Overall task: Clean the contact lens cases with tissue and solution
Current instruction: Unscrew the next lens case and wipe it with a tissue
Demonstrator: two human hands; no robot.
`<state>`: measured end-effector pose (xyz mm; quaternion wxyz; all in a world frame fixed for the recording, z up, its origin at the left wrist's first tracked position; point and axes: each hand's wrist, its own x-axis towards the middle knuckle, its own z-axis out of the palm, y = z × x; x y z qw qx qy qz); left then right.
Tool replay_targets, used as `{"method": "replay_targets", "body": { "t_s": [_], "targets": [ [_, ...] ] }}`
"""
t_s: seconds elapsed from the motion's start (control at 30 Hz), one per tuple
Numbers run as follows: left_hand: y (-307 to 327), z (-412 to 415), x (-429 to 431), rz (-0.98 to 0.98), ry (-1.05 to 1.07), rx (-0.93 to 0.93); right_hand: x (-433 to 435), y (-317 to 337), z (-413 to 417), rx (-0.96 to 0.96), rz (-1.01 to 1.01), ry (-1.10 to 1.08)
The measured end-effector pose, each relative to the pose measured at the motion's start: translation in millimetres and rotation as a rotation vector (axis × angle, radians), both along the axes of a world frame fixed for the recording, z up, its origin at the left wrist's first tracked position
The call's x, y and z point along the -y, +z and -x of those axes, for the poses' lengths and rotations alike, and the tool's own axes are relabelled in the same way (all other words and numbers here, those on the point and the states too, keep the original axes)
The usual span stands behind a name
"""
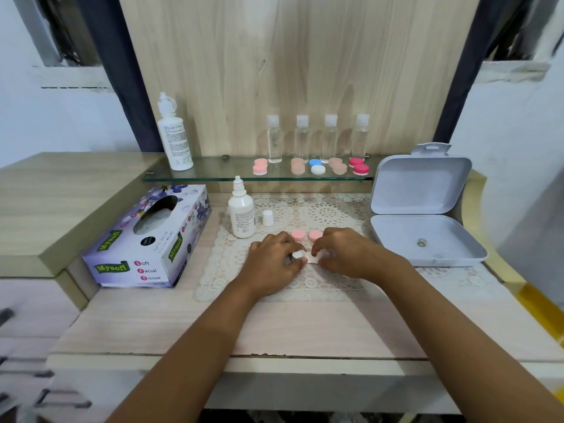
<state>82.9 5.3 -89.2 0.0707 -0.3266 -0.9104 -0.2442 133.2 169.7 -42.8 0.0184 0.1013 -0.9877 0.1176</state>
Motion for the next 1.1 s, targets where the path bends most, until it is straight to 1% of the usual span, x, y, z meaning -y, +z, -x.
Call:
{"method": "replay_targets", "body": {
  "t_s": [0.2, 0.53, 0.63, 0.7, 0.77, 0.87, 0.93, 1.0, 1.1],
  "targets": [
    [0.8, -0.4, -0.3, 0.003, -0.003, 0.002, 4.7, -2.7, 1.9, 0.025, -0.008, -0.041],
    [1.7, -2.8, 1.2, 0.001, -0.006, 0.001, 3.7, 1.4, 5.6, 0.122, -0.025, -0.026],
    [1.4, -2.3, 1.3, 0.003, -0.010, 0.009, 0.1, -1.1, 7.1, 0.117, 0.023, -0.030],
    [1.5, -1.2, 1.4, 0.003, -0.011, 0.025, -3.7, -5.4, 5.5, 0.082, 0.134, -0.059],
    [2.0, -1.3, 1.7, 0.000, -0.010, 0.044, -8.0, -10.3, 2.5, 0.042, 0.296, -0.109],
    [3.1, -0.4, 2.0, -0.023, -0.002, 0.075, -12.2, -17.5, -3.2, -0.023, 0.639, -0.174],
    [5.2, -0.8, 1.5, -0.051, -0.003, 0.109, -12.9, -19.6, -6.5, -0.067, 0.828, -0.199],
    [10.1, -2.5, 1.2, -0.102, 0.001, 0.164, -11.1, -20.5, -9.1, -0.085, 0.933, -0.224],
    [10.7, -3.2, 1.9, -0.251, 0.005, 0.272, -4.9, -21.0, -11.7, -0.108, 0.977, -0.229]
  ]
}}
